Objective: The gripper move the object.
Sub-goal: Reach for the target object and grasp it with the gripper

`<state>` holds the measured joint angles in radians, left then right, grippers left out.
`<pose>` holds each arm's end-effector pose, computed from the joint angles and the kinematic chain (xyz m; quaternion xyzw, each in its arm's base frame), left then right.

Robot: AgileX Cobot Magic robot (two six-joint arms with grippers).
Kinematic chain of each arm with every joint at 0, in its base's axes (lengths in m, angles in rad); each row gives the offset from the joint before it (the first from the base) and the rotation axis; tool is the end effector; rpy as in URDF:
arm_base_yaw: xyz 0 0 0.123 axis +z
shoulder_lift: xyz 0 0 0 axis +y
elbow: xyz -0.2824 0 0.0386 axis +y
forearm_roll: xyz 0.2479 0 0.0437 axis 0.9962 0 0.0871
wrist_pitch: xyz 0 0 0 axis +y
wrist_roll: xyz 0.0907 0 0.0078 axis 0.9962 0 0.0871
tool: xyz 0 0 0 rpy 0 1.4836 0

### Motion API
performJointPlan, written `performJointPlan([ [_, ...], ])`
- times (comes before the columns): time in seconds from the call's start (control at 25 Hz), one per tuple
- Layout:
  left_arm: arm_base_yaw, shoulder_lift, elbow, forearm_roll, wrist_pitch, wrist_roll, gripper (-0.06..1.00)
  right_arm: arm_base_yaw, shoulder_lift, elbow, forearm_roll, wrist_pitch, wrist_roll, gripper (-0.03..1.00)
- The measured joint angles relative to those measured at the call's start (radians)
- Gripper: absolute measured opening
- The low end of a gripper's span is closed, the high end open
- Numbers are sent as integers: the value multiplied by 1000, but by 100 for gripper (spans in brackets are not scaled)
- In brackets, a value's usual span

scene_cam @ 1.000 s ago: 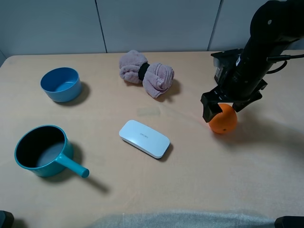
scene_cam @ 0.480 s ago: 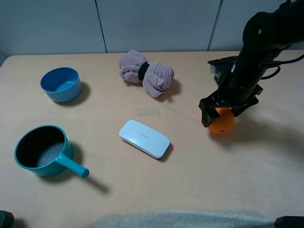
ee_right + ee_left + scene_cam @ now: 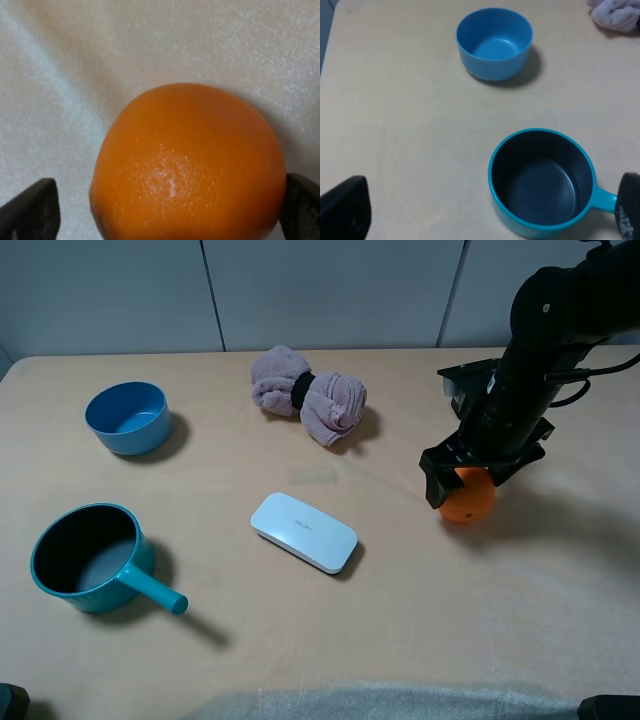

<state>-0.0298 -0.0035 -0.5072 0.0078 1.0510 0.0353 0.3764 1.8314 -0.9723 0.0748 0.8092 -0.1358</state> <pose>-0.0058 0.0008 0.2799 0.0274 0.8474 0.0054 0.5302 0.2810 0.1164 0.1358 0.2280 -0.9733 -0.0261 0.0083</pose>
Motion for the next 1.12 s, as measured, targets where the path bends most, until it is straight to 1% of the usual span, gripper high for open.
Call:
performJointPlan([
  [1.12, 0, 0, 0, 0, 0, 0, 99, 0, 28, 0, -1, -3, 0, 69],
])
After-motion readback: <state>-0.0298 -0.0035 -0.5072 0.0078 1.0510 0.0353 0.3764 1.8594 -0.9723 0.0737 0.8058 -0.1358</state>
